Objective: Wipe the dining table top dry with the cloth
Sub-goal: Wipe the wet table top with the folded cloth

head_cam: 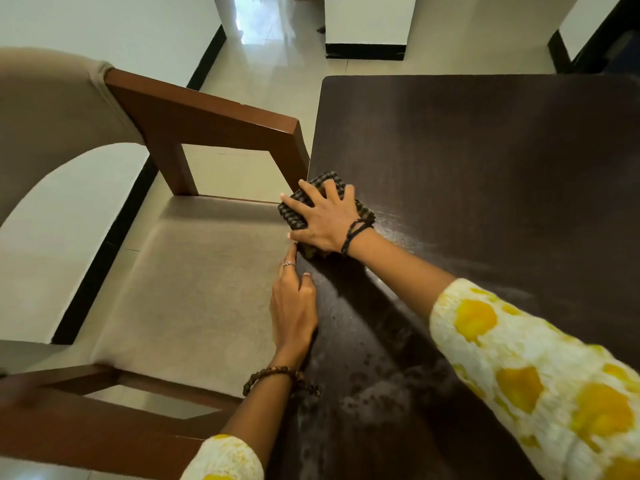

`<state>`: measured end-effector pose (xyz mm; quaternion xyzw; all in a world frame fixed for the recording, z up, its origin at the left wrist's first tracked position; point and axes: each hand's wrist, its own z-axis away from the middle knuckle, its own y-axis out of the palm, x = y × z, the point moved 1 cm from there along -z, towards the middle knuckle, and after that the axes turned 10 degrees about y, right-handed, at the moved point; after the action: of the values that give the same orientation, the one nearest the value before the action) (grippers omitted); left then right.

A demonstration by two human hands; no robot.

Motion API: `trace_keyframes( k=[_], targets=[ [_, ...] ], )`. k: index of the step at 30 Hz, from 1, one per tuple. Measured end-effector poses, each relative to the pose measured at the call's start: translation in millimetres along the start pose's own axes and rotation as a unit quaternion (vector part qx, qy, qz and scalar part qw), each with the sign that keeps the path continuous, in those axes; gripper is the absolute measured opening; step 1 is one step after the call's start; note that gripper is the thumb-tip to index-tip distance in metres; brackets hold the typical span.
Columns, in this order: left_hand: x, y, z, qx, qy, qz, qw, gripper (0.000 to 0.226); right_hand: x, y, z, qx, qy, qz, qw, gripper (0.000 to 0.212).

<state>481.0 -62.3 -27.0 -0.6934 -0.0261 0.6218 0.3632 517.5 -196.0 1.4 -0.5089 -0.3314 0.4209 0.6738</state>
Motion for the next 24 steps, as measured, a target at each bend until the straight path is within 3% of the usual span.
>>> trace_keyframes(
  k=[3,7,16,24],
  targets=[
    [1.0,0.0,-0.5,-0.003,0.007,-0.008,1.000,0.054,4.1,11.0,-12.7,-0.052,0.014,-0.027,0.998,0.061],
    [-0.7,0.8,0.5,-0.010,0.010,-0.021,1.000,0.054,11.8,14.2,-19.7,-0.061,0.065,-0.052,0.995,0.060],
    [1.1,2.2,0.7,-0.011,0.014,-0.063,0.998,0.047,-1.4,25.5,14.5,-0.099,0.047,-0.088,0.990,0.055],
    [3.7,2.9,1.7,-0.009,0.040,-0.108,0.993,0.049,-106.6,31.7,38.0,-0.119,0.255,-0.108,0.953,0.055]
  ],
)
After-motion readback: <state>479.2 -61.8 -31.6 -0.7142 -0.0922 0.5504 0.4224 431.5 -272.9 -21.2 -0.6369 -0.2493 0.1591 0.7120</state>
